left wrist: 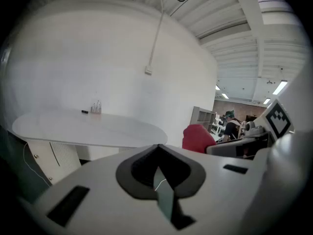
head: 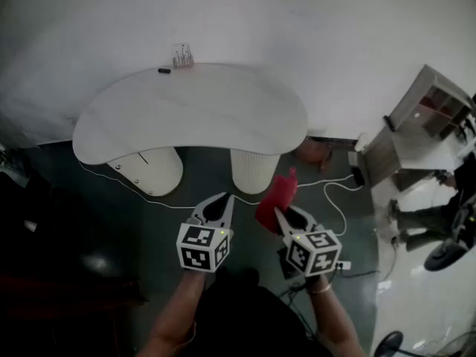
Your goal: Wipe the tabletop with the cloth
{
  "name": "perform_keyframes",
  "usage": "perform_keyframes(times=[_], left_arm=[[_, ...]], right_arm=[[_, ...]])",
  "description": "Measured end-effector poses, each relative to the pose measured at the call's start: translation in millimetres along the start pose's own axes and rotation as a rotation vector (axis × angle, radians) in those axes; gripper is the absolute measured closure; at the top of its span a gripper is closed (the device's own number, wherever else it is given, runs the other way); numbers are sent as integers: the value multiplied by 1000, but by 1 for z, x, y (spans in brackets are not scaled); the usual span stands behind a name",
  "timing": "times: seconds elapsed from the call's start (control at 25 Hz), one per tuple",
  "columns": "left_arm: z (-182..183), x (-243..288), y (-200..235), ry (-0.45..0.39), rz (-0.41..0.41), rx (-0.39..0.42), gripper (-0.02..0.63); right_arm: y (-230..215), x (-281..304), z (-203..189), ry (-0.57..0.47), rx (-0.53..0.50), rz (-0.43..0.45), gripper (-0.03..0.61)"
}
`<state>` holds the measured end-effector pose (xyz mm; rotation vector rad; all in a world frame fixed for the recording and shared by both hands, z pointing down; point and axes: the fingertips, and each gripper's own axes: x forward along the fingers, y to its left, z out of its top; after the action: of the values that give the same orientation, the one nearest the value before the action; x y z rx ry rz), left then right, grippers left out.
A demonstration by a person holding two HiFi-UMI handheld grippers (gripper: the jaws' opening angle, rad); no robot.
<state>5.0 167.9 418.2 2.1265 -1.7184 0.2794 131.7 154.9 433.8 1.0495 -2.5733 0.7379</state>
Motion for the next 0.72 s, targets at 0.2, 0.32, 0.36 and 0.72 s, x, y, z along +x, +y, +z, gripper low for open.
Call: perform_keyframes(times=[0.2,0.32,0.36,0.72], left_arm=[[0,4,2,3,5,-9,612],[3,8,1,0,6,-7,612],[3,10,1,0,7,-6,612],[15,24,7,2,27,11,612]], right_arm=[[-6,3,2,-2,-4,-9,532],[-11,4,5,-3,-10,-12,532],[-13,4,5,-3,-7,-11,532],[-25,12,22,1,10,22,532]])
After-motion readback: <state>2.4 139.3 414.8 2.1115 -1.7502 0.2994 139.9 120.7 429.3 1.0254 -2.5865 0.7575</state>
